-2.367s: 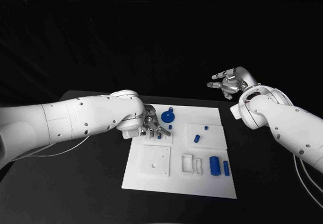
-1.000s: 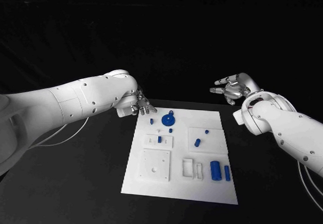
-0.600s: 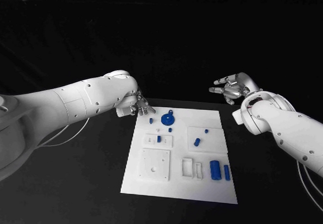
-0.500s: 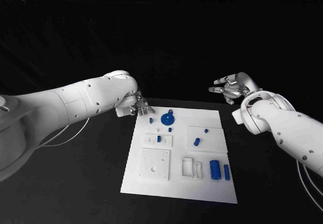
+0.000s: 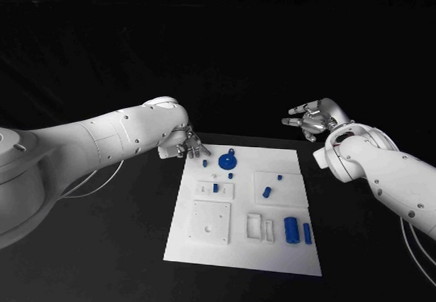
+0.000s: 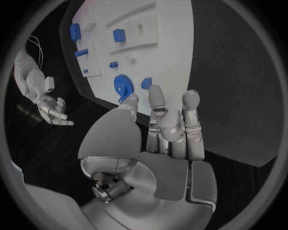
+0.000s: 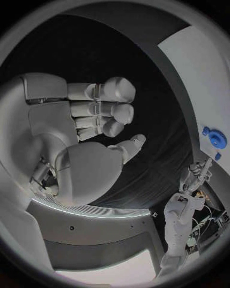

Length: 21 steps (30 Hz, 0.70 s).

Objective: Assemble the parts on the task board

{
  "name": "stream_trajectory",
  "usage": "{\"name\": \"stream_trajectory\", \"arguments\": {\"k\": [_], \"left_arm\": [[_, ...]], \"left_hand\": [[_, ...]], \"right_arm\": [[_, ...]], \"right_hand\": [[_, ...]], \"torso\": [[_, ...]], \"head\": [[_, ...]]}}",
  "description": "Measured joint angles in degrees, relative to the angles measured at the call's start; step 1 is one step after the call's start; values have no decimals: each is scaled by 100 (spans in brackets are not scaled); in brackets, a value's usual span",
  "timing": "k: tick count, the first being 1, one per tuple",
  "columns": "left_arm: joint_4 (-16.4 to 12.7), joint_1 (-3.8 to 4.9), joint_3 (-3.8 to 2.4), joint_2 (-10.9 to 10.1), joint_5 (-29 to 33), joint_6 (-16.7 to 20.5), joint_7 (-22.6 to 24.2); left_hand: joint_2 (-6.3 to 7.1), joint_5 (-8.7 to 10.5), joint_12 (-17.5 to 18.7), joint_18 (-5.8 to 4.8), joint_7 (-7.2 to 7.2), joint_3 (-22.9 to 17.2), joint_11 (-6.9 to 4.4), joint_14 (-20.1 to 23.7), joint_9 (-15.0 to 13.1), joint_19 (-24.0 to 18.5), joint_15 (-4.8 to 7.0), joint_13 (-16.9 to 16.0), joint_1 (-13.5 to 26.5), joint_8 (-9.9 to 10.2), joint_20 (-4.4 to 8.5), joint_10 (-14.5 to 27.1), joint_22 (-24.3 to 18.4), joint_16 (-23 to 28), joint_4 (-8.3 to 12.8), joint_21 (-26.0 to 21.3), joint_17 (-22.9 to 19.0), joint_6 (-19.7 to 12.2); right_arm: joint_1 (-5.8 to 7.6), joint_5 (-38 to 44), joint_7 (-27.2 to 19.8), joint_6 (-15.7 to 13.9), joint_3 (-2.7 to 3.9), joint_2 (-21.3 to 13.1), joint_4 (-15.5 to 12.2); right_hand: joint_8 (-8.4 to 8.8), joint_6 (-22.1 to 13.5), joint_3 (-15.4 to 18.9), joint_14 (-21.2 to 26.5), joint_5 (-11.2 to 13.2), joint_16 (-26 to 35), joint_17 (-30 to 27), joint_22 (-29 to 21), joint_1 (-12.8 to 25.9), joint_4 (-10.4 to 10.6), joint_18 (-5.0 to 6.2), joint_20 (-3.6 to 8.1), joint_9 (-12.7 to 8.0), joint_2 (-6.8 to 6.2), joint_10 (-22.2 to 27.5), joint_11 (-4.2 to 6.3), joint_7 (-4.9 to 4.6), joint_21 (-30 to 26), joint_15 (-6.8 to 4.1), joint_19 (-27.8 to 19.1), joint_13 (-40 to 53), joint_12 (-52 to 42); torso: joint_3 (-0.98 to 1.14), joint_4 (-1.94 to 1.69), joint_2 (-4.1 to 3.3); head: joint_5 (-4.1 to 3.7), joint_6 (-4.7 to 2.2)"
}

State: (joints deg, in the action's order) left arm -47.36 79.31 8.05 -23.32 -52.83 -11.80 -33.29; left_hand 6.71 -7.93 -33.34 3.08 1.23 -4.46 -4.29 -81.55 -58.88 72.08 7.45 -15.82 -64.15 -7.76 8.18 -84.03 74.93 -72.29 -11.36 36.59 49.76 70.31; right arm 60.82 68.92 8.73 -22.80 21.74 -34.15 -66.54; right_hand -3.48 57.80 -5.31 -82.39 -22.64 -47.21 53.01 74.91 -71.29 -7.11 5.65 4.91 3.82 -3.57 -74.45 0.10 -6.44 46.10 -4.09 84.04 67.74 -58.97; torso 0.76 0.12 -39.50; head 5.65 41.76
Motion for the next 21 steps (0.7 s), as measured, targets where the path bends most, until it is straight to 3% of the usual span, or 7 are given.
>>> {"name": "stream_trajectory", "arguments": {"k": [19,21], "left_arm": [[141,-107,26,101,92,-177,96],[144,-110,27,110,108,-190,105]], "left_hand": [[-23,23,31,-1,-20,0,0,19,1,0,-19,-18,22,32,0,0,-1,0,1,-22,-19,-20],[-49,44,31,0,-78,0,0,19,311,0,-19,11,48,195,0,0,-1,0,1,-22,-3,-140]], "right_arm": [[3,2,4,-2,0,48,55],[3,2,4,-2,0,50,56]], "right_hand": [[0,0,0,0,0,0,0,0,-20,0,0,0,0,-21,0,0,0,0,0,0,0,0],[0,0,0,0,0,0,0,0,-21,0,0,0,0,-20,0,0,0,0,0,0,0,0]], "torso": [[-13,-10,-3],[-13,-9,-3]], "head": [[-33,5],[-34,5]]}}
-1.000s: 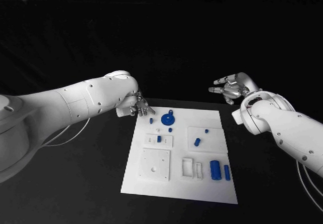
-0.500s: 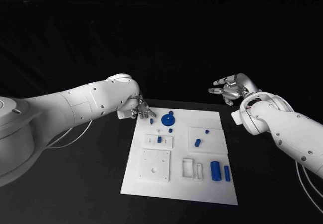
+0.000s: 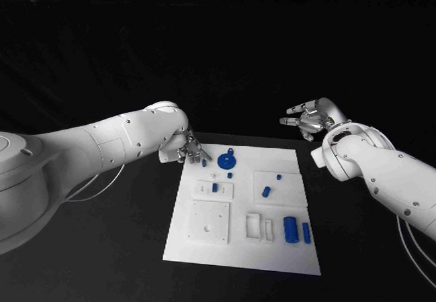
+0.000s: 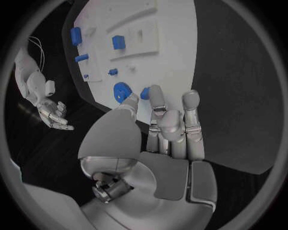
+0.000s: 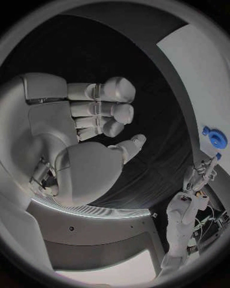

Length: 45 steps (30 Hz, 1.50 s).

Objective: Assemble the parts on the task board

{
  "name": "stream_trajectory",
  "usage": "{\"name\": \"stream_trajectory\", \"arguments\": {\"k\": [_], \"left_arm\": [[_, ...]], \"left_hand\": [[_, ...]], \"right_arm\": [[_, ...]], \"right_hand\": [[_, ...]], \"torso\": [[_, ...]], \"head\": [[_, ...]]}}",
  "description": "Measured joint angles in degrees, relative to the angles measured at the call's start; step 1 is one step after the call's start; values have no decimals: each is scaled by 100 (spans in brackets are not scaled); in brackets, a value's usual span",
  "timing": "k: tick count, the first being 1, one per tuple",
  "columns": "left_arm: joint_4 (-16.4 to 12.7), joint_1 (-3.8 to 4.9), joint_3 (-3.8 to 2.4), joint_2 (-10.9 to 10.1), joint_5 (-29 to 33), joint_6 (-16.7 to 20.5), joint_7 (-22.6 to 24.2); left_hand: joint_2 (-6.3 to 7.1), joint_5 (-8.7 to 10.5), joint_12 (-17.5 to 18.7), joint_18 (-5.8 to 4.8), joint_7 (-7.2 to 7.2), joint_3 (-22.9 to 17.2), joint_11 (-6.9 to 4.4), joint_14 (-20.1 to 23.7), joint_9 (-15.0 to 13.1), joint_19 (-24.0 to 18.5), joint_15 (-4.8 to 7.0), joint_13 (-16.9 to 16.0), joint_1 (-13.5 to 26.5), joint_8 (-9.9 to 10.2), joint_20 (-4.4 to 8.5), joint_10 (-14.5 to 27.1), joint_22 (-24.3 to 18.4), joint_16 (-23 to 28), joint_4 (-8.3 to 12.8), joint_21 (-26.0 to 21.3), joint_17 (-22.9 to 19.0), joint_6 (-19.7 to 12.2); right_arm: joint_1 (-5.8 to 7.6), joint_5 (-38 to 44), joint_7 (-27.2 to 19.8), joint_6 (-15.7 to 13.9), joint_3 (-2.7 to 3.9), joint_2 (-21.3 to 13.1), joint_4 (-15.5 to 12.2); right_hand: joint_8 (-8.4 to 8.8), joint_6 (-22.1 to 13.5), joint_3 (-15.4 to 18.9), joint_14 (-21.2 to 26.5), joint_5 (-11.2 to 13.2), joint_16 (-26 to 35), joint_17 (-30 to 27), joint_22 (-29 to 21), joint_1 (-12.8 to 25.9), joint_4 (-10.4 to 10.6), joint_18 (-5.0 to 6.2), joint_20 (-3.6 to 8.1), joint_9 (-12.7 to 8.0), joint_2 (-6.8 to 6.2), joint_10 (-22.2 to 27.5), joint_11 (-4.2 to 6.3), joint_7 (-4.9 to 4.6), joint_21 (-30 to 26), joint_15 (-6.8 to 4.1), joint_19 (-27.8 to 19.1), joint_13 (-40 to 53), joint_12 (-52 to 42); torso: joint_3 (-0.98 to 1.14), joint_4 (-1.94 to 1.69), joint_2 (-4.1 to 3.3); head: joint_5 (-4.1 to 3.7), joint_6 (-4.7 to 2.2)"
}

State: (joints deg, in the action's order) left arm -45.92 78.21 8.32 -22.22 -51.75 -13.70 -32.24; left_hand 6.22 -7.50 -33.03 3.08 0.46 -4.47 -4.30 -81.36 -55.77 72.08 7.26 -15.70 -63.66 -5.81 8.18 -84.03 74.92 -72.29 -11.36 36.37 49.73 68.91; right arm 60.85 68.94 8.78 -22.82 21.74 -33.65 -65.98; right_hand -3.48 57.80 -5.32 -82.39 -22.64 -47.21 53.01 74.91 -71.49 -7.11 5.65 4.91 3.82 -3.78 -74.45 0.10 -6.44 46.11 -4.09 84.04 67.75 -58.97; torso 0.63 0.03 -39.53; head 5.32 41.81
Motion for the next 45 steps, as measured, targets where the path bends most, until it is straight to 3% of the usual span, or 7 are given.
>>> {"name": "stream_trajectory", "arguments": {"k": [16,19,24,28,35,41,45], "left_arm": [[83,-14,3,32,116,-85,71],[97,-19,4,36,152,-90,81],[123,-23,5,43,219,-90,97],[137,-23,7,47,268,-90,108],[177,-24,10,63,355,-91,133],[224,-20,10,67,445,-100,164],[245,-17,9,80,500,-135,182]], "left_hand": [[-221,-92,0,0,-76,147,41,20,1211,-20,-20,114,77,31,-20,0,-1,0,355,0,-6,-116],[-286,-115,0,0,-76,182,41,20,1266,-20,-20,114,100,31,-20,0,-1,0,403,0,-6,-116],[-574,-154,0,0,-96,354,41,34,1355,-32,-34,114,53,31,-32,0,2,0,630,0,-11,-177],[-646,-154,0,0,-96,417,41,40,1396,-41,-40,114,26,31,-41,0,3,0,706,0,-15,-177],[-911,-233,0,0,-93,441,41,40,1446,-41,-40,119,-133,8,-41,0,3,0,903,0,-23,-215],[-1119,-600,32,0,-76,316,42,62,1486,-62,-62,130,-401,10,-62,1,2,0,1157,0,-49,-282],[-1172,-624,33,0,-83,276,42,62,1513,-74,-62,130,-508,32,-73,1,2,0,1272,0,-49,-318]], "right_arm": [[0,0,4,6,0,17,10],[0,0,7,9,0,20,14],[0,0,15,17,0,22,29],[0,0,20,22,0,22,35],[0,0,37,39,0,21,47],[0,0,53,59,0,23,52],[0,1,62,75,-1,30,54]], "right_hand": [[0,0,-17,0,0,0,2,0,0,16,0,0,0,0,0,0,0,0,0,0,0,0],[0,0,-24,0,0,0,7,0,0,24,0,0,0,0,0,0,0,0,0,0,0,0],[0,0,-24,0,0,0,7,0,0,24,0,0,0,0,0,0,0,0,0,0,1,0],[0,0,-24,0,0,0,7,0,0,24,0,0,0,0,0,0,0,0,0,0,1,0],[0,0,-24,0,0,0,6,0,0,24,0,0,0,0,0,0,0,0,0,0,1,0],[0,0,-24,0,0,0,6,0,0,24,0,0,0,0,0,0,0,0,0,0,1,0],[0,0,-35,0,0,0,6,0,0,35,0,0,0,0,0,0,0,0,0,0,1,0]], "torso": [[5,0,-1],[5,1,-1],[5,2,1],[7,0,2],[3,1,2],[3,1,2],[3,-1,1]], "head": [[2,12],[1,12],[-4,19],[-4,21],[-5,29],[-12,36],[-13,37]]}}
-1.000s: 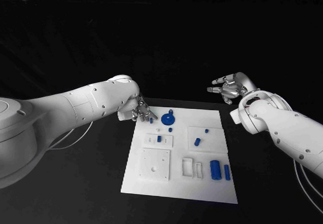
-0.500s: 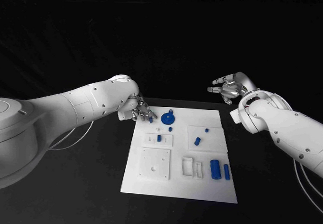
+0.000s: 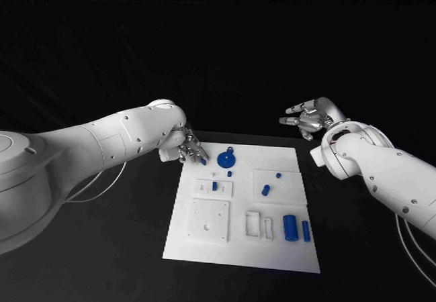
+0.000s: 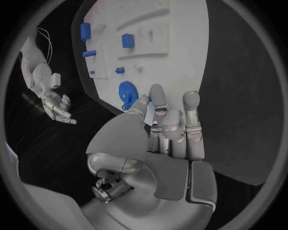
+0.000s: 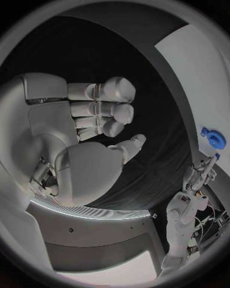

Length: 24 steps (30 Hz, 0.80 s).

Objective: Assemble the parts on the task board

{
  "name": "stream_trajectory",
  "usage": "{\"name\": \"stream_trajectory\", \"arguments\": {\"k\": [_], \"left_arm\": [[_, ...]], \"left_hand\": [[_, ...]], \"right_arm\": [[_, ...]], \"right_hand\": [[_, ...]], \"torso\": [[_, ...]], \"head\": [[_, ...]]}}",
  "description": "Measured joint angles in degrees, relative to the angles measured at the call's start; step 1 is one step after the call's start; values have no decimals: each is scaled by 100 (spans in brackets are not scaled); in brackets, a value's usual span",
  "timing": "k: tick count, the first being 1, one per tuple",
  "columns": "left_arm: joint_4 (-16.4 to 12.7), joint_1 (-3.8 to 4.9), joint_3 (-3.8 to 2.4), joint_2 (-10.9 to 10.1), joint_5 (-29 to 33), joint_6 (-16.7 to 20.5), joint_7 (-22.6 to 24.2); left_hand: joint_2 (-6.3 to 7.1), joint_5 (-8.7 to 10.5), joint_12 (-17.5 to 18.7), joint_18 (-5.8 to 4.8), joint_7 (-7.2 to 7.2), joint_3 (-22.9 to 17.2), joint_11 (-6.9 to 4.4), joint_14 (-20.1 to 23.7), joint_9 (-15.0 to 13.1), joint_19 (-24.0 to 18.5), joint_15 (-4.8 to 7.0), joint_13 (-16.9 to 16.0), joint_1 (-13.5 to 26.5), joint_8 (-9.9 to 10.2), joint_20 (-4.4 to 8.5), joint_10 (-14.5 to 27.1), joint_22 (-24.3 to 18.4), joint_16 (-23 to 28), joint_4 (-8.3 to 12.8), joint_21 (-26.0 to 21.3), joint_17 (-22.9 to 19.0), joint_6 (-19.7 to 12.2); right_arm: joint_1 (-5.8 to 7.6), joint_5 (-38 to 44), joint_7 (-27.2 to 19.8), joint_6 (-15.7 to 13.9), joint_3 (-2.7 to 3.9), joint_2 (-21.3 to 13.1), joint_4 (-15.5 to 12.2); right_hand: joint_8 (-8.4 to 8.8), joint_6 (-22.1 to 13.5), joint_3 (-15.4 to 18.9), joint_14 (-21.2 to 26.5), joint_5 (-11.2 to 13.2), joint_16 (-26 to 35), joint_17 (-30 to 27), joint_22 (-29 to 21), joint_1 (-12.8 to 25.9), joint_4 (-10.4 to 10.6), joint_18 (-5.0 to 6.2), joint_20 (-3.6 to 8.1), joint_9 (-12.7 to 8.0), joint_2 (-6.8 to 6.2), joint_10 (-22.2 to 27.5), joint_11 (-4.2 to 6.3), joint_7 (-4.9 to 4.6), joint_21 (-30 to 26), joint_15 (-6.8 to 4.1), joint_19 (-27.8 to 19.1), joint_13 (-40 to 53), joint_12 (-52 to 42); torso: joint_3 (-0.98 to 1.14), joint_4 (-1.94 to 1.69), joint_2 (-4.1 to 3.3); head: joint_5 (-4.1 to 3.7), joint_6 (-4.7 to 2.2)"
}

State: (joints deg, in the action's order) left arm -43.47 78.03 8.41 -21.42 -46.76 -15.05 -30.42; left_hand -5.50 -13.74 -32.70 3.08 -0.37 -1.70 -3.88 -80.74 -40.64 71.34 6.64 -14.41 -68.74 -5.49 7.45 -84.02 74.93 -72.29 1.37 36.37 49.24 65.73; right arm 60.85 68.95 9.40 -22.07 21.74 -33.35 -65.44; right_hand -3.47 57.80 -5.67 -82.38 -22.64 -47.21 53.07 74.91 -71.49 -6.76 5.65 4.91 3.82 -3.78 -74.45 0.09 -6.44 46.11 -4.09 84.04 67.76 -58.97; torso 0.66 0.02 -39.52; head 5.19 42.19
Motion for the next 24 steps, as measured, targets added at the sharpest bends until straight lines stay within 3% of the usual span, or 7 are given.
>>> {"name": "stream_trajectory", "arguments": {"k": [3,7,15,22,24], "left_arm": [[9,0,1,13,29,-37,7],[26,-2,4,28,59,-70,9],[-4,-5,8,0,114,-62,10],[-416,-9,10,-236,325,81,-5],[-629,-3,9,-356,426,173,-11]], "left_hand": [[-21,-115,0,0,-16,-38,0,0,9,-9,0,0,-83,-2,-9,-1,0,0,85,0,10,-27],[-47,-542,0,-2,-32,-208,0,0,7,-9,0,0,-130,-79,-9,-1,-1,-28,257,0,21,-43],[-89,-895,0,-1,-33,-215,0,0,6,-29,0,-1,-104,-202,-29,-1,-1,-28,265,0,33,-44],[-93,-1277,0,-1,-35,-208,1,0,6,-28,-1,12,-53,-291,-29,-1,-2,-48,272,0,64,-45],[-45,-1403,0,-1,-35,-207,1,0,6,-8,-1,20,0,-433,-49,-2,-2,-48,272,0,97,-45]], "right_arm": [[0,1,6,11,0,3,2],[0,2,11,22,0,6,8],[0,2,18,39,0,12,10],[-1,2,22,48,-1,-12,9],[-1,-2,23,50,-1,-31,8]], "right_hand": [[0,0,-5,0,0,0,0,0,0,5,0,0,0,0,0,0,0,0,0,0,0,0],[0,0,-5,0,0,0,0,0,0,5,0,0,0,0,0,0,0,0,0,0,0,0],[0,0,-5,0,0,0,-1,0,0,5,0,0,0,0,0,0,0,0,0,0,0,0],[0,0,-14,0,-9,0,-1,0,0,14,0,0,0,0,0,0,0,0,0,0,0,0],[0,0,-21,0,-30,0,-1,0,0,20,0,0,0,0,0,0,0,0,0,0,0,0]], "torso": [[-2,0,0],[-1,-1,0],[-1,-4,1],[6,-14,5],[8,-25,11]], "head": [[0,3],[3,-12],[12,-16],[-54,-81],[-66,-84]]}}
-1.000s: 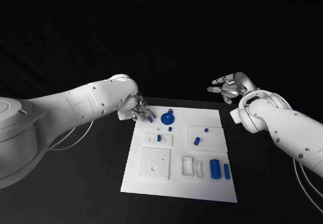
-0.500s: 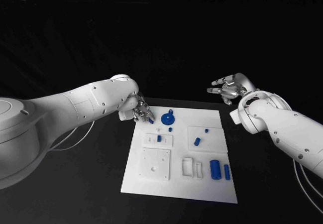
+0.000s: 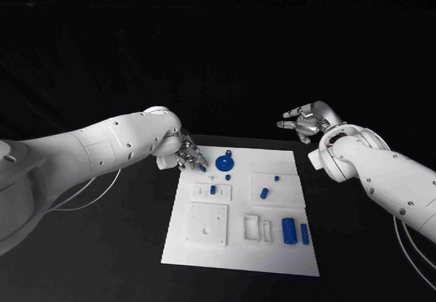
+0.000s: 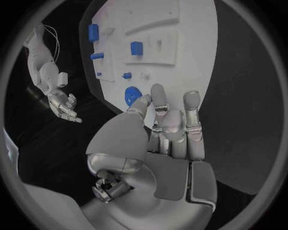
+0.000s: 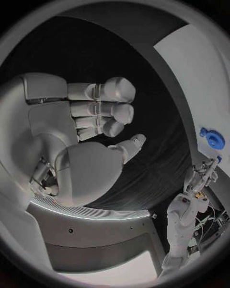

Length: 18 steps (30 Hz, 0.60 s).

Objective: Assemble the parts on the task board

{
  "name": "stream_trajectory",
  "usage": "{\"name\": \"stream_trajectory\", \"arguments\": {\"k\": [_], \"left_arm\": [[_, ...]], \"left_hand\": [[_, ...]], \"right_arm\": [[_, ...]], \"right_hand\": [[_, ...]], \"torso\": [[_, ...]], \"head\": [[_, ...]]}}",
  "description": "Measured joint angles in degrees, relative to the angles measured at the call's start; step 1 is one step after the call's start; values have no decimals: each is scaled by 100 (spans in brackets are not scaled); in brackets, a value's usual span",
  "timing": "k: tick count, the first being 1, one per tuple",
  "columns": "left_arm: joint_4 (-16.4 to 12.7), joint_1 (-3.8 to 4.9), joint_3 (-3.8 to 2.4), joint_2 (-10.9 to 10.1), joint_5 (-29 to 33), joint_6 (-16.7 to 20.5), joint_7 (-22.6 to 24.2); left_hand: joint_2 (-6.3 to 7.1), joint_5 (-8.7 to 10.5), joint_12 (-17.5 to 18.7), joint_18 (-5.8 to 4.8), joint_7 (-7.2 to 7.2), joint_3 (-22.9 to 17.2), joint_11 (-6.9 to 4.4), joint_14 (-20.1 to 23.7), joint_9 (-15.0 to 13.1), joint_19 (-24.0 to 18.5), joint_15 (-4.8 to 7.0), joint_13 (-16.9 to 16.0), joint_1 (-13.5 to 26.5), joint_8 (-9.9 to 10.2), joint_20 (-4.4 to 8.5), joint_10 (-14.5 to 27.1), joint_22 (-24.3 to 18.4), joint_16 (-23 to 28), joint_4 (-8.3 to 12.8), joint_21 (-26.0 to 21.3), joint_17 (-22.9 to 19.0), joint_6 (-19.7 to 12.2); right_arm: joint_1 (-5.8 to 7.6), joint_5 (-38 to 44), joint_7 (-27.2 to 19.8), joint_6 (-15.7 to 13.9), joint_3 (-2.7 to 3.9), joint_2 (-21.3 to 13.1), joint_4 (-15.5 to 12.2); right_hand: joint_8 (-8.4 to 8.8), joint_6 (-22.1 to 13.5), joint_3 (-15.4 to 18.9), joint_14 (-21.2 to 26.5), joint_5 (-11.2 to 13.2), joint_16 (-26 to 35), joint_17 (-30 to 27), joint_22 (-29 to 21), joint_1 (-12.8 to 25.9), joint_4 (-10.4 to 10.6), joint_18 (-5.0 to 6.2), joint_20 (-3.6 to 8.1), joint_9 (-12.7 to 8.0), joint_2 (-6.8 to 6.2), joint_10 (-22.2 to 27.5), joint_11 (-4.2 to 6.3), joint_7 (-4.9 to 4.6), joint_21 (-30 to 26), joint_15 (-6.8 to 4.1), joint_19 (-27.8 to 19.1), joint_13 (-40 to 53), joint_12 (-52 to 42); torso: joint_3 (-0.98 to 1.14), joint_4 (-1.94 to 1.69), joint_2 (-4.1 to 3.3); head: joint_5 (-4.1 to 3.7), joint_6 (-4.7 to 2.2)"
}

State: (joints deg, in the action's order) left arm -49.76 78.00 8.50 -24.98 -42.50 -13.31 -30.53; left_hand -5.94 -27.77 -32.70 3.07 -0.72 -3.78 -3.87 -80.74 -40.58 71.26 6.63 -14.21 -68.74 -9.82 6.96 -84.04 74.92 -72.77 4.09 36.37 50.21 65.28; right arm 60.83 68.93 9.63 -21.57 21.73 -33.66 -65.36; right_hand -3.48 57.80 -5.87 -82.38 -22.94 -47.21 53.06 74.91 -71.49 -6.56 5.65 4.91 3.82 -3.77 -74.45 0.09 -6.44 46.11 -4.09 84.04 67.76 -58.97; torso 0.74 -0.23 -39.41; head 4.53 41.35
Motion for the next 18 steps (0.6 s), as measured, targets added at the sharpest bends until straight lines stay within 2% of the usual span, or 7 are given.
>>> {"name": "stream_trajectory", "arguments": {"k": [3,9,11,18], "left_arm": [[-271,16,-5,-148,116,130,-7],[-1025,65,-21,-571,337,477,-36],[-1275,84,-26,-696,378,589,-49],[-1993,106,-30,-1074,389,931,-75]], "left_hand": [[39,-113,0,0,0,0,0,-3,-4,0,3,6,49,-16,0,-1,0,-22,0,0,27,0],[90,-347,-68,0,0,-47,7,-55,-14,35,13,23,100,-66,8,-8,0,-23,16,0,72,0],[120,-425,-68,1,0,-58,-7,-67,-194,54,25,30,129,-66,11,6,-1,-23,25,0,82,1],[174,-569,-129,0,-13,-110,-12,-106,-308,63,23,63,183,-100,21,11,-1,-23,77,22,113,13]], "right_arm": [[0,-9,3,2,0,-23,-1],[1,-69,16,18,0,-45,-3],[1,-93,21,28,0,-55,-3],[-3,-152,38,51,0,-99,-15]], "right_hand": [[0,0,0,0,0,0,0,0,0,0,0,0,0,0,0,0,0,0,0,0,0,0],[0,0,17,0,-43,0,0,0,0,17,0,0,0,0,0,0,0,0,0,0,0,0],[0,0,17,0,-59,0,0,0,0,17,0,0,0,0,0,0,0,0,0,0,0,0],[0,0,16,0,-82,0,0,0,0,48,-1,0,0,0,0,0,0,0,0,0,0,0]], "torso": [[2,-16,7],[4,-48,19],[4,-53,25],[3,-62,35]], "head": [[-4,-6],[-60,-57],[-68,-53],[-24,-54]]}}
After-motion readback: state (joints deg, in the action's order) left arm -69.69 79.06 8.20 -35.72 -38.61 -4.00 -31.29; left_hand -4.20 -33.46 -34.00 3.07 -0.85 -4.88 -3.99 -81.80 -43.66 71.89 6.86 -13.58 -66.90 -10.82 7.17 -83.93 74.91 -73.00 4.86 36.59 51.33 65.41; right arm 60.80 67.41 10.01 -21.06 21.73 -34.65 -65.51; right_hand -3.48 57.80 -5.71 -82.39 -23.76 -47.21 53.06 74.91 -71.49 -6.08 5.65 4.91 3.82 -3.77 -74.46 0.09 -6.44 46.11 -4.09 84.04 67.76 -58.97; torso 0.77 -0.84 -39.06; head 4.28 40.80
